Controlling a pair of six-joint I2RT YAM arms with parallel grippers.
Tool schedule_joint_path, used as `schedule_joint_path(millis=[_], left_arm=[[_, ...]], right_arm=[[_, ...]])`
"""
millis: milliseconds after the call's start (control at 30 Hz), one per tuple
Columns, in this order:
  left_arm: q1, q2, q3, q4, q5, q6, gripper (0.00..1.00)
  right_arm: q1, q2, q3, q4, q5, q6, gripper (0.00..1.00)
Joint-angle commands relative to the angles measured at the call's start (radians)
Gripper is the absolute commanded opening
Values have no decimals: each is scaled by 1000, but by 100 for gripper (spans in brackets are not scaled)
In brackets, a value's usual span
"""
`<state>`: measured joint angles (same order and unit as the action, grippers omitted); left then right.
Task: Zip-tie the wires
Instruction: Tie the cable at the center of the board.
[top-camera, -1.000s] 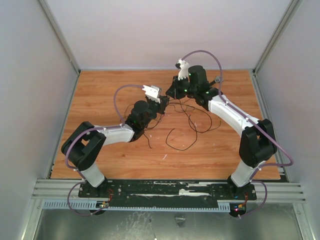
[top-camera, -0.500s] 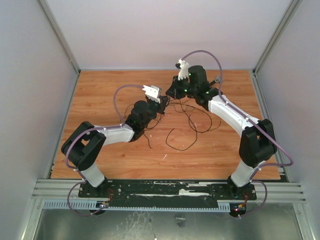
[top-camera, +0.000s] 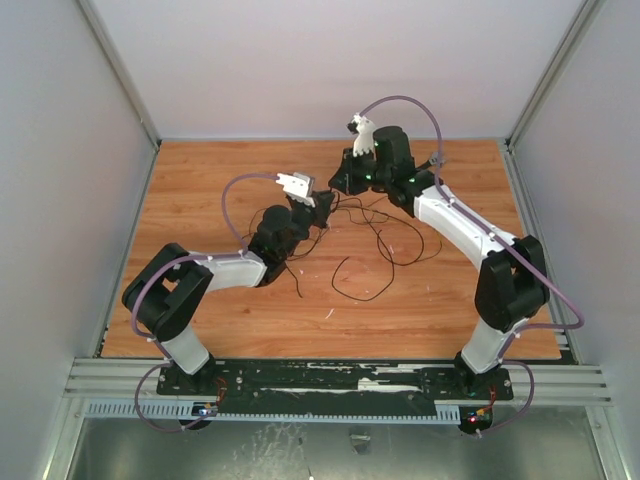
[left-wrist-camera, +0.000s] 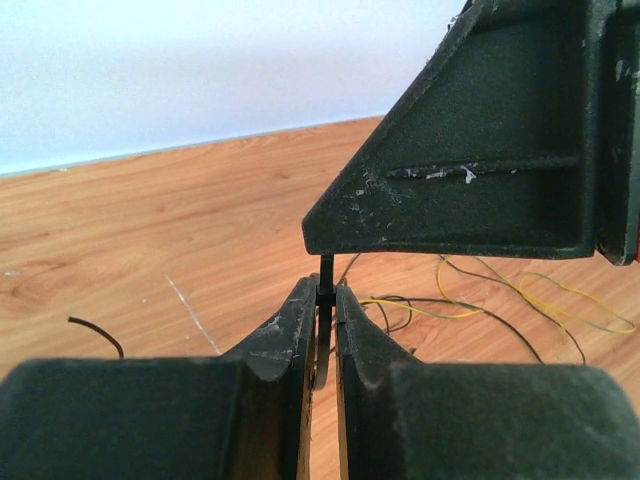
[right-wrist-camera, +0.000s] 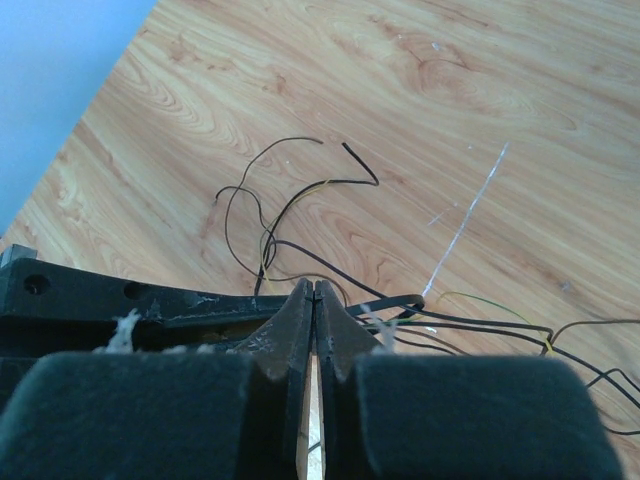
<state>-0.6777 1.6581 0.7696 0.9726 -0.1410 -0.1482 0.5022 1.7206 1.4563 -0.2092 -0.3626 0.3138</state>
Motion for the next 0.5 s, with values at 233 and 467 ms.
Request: schedule_joint_path(millis=[233,467], left_arm=[[-13,39,-93,75,1,-70,0],[-23,83,-133,120,-22,-99,0]], right_arm=[[4,14,104,29,58,7,0],[5,14,129,30,51,17,0]])
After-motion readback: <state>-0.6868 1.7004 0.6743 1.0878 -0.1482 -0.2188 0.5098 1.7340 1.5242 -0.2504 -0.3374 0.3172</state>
